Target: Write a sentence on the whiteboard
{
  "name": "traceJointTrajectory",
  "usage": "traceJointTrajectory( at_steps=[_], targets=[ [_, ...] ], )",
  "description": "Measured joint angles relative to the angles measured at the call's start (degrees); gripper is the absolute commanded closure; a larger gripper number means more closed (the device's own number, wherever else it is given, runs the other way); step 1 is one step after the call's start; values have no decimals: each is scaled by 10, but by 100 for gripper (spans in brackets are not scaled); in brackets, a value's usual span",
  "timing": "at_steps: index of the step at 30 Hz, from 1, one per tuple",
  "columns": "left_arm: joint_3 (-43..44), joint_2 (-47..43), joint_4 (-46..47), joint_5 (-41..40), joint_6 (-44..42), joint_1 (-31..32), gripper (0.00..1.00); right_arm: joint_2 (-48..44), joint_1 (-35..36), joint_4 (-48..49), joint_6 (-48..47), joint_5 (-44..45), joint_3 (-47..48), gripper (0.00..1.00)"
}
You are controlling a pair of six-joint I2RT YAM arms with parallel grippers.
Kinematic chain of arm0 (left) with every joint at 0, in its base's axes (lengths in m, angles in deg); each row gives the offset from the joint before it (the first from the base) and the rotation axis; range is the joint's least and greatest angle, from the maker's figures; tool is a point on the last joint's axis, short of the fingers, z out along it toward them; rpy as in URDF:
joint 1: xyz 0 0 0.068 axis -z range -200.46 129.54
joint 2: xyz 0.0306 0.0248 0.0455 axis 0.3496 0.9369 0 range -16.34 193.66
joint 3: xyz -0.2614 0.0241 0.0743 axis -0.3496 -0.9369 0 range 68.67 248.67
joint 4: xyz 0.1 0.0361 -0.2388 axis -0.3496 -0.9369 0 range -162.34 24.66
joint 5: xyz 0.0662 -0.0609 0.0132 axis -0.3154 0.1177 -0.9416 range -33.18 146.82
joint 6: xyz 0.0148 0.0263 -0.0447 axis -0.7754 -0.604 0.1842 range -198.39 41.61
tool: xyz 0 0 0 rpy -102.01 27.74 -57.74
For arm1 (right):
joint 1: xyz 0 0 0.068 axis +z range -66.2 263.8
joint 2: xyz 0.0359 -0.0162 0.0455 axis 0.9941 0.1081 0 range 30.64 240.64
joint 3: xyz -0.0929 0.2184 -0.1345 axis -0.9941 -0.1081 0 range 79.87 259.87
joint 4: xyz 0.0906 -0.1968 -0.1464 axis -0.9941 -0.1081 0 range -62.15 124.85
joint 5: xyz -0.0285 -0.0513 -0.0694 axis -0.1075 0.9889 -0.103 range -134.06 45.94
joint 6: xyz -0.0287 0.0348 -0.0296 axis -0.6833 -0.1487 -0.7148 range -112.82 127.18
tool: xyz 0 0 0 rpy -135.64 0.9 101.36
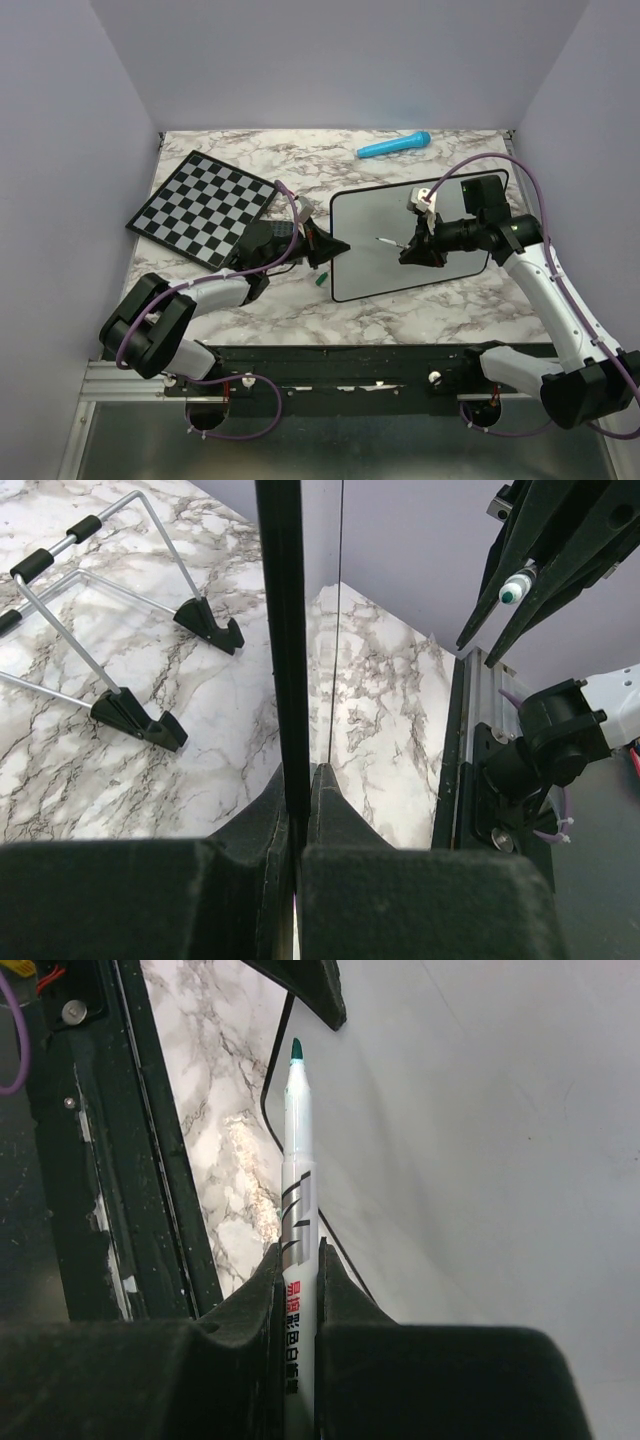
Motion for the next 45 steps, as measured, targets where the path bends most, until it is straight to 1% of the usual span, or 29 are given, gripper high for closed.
traceJointTrajectory(
  at_steps=[45],
  targets=[
    [-5,-1,0,-20,-3,13,100,2,-2,29,11,-1,-23,100]
  ],
)
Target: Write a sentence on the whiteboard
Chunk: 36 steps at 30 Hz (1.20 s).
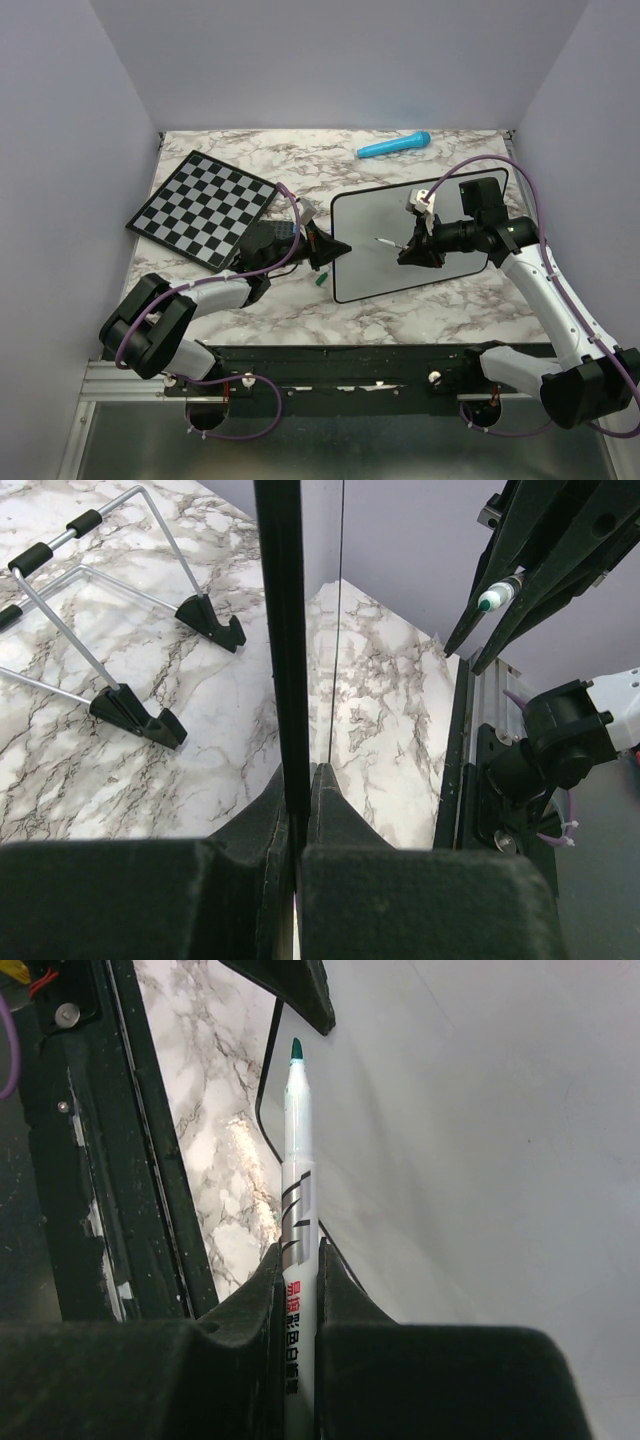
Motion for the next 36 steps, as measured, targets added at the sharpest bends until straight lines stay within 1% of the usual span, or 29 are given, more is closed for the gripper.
traceJointTrajectory(
  at_steps=[36],
  targets=[
    [-2,0,-1,-8,0,4,100,-1,-5,2,0,0,-4,99]
  ],
)
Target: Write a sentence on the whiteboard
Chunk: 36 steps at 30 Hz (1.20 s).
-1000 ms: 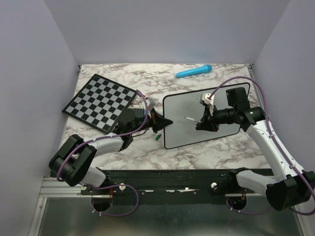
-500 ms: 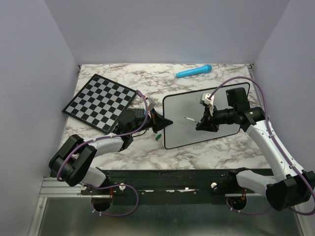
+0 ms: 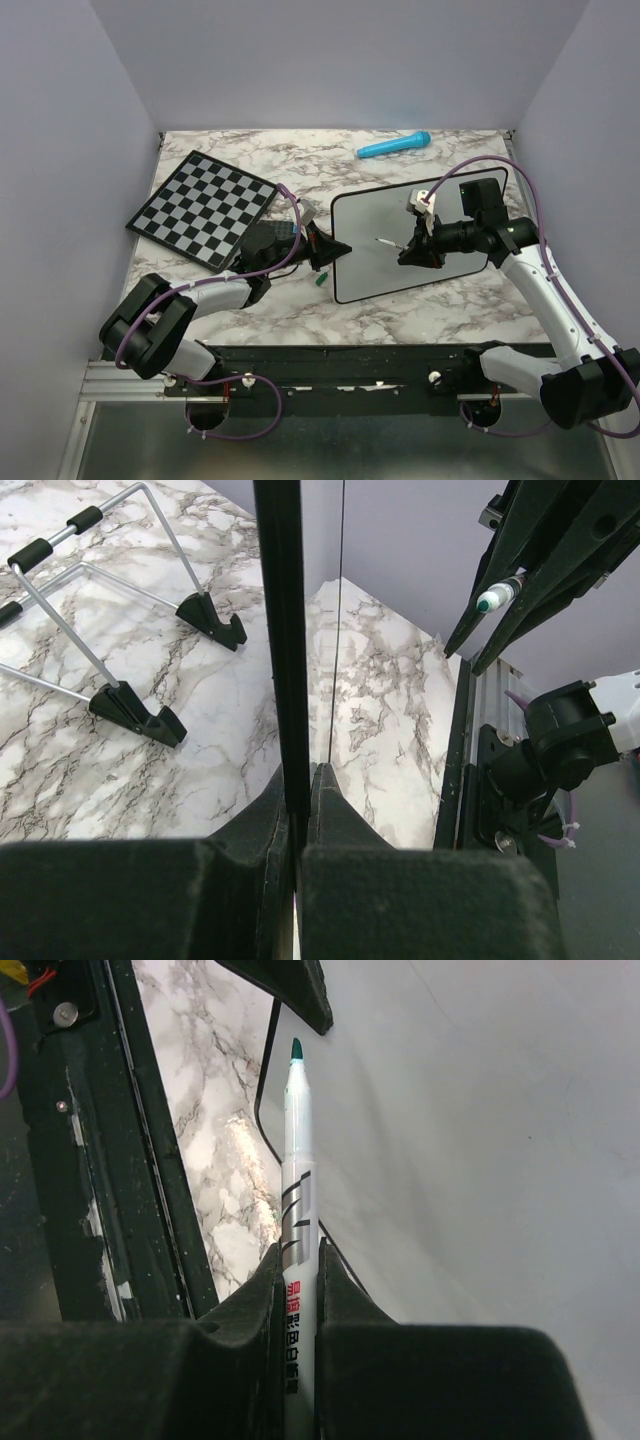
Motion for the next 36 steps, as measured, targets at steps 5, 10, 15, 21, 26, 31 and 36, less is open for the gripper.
traceJointTrajectory(
  at_steps=[5,10,15,21,26,31,36],
  targets=[
    [0,0,0,0,0,0,100,-1,-2,0,0,0,0,100],
    [0,0,-1,-1,0,0,100,-3,-3,0,0,0,0,100],
    [0,0,-1,-2,0,1,100,-5,-6,0,0,0,0,99],
    [0,0,-2,-2,0,1,100,-8,-7,-1,0,0,0,99],
    [0,0,-2,-2,0,1,100,-8,-10,-1,0,0,0,100],
    [0,0,-2,-2,0,1,100,-8,-10,-1,0,0,0,99],
    [0,0,-2,-2,0,1,100,-8,-10,-2,-1,1,0,100]
  ],
)
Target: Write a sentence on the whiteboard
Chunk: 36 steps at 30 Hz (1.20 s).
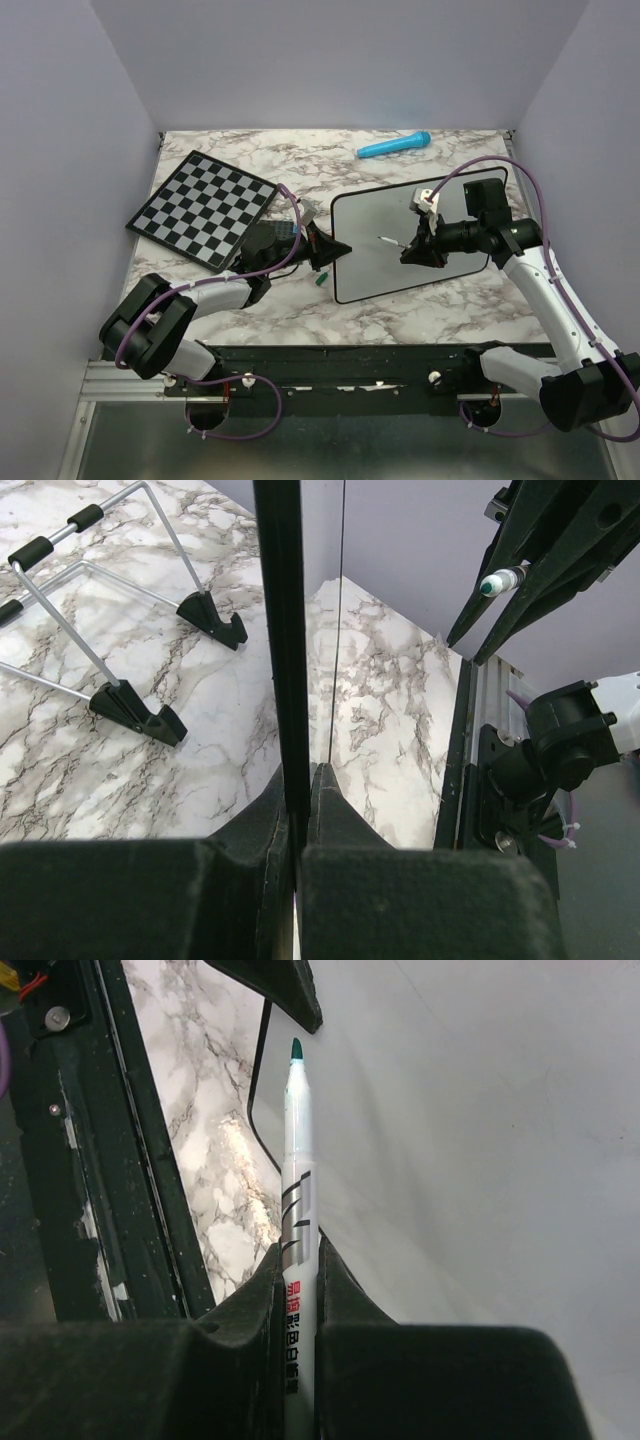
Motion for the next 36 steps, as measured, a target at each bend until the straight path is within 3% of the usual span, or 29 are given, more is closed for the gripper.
traceJointTrajectory(
  at_steps=[36],
  targets=[
    [-3,0,1,-12,1,6,100,18,-7,-3,0,-6,21,99]
  ],
)
